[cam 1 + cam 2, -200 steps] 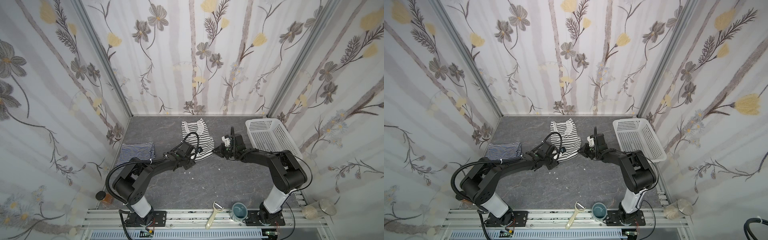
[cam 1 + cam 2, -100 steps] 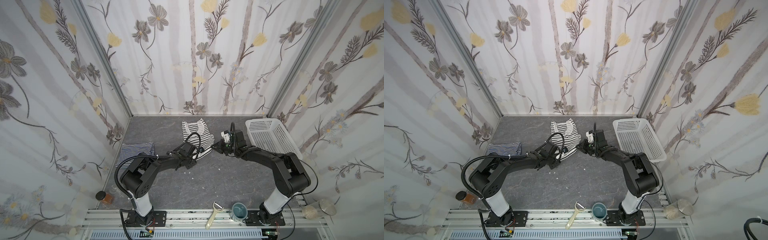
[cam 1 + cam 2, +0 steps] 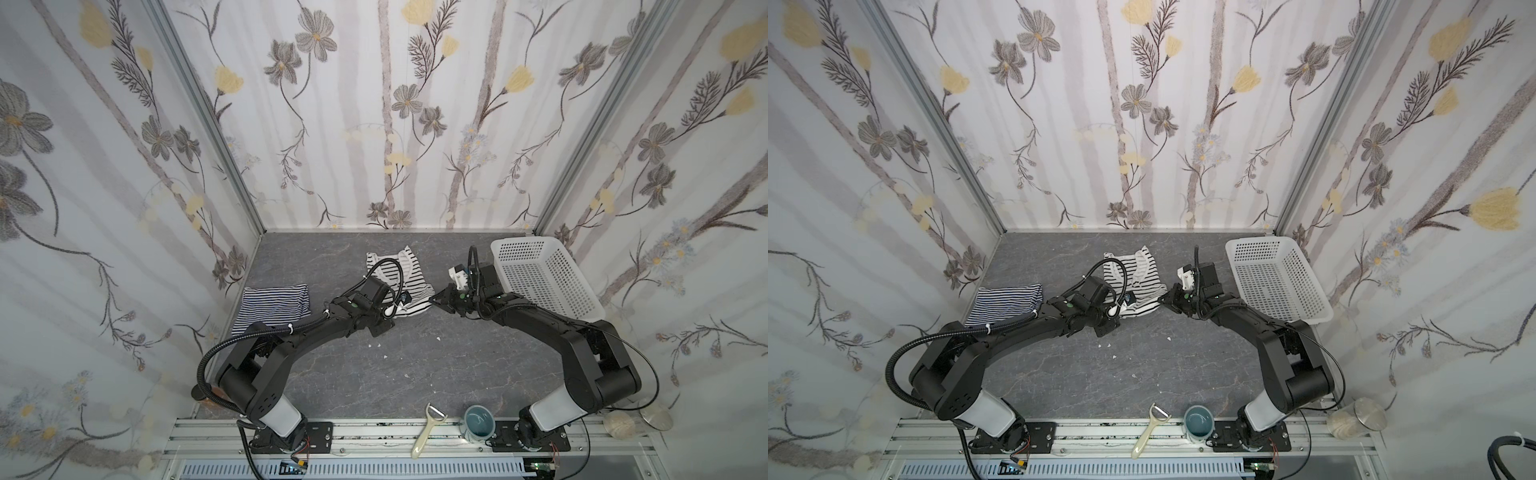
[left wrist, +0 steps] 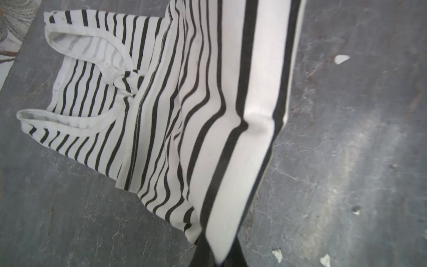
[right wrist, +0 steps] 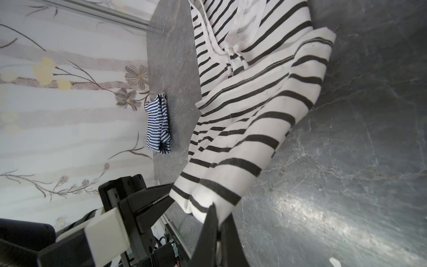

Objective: Fold and stack the tank tops

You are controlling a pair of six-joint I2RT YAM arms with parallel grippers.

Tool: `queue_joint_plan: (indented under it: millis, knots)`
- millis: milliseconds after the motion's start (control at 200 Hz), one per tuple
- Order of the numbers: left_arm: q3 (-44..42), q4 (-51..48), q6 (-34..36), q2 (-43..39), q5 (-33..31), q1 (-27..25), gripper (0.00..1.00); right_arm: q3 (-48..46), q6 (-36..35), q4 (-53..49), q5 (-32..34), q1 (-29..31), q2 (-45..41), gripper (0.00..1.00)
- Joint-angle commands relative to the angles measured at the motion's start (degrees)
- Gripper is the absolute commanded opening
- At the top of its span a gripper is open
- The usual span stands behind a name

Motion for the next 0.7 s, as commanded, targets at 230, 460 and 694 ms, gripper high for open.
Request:
queue_joint_plan:
  millis: [230, 460, 694]
  knots:
    - [8.72, -24.3, -1.01, -9.18, 23.4, -9.31, 0.0, -4.92, 0.25, -17.87, -0.87, 0.21, -23.48, 0.0]
    - [11.2, -27.04, -0.55, -8.48, 27.21, -8.17, 0.0, -2.74, 1.16, -24.34, -0.47, 0.69, -25.96, 0.0]
    - [11.33, -26.6, 2.28, -1.57, 33.41, 2.39, 0.0, 3.11, -0.11, -19.2, -1.8, 0.47, -14.09, 0.0]
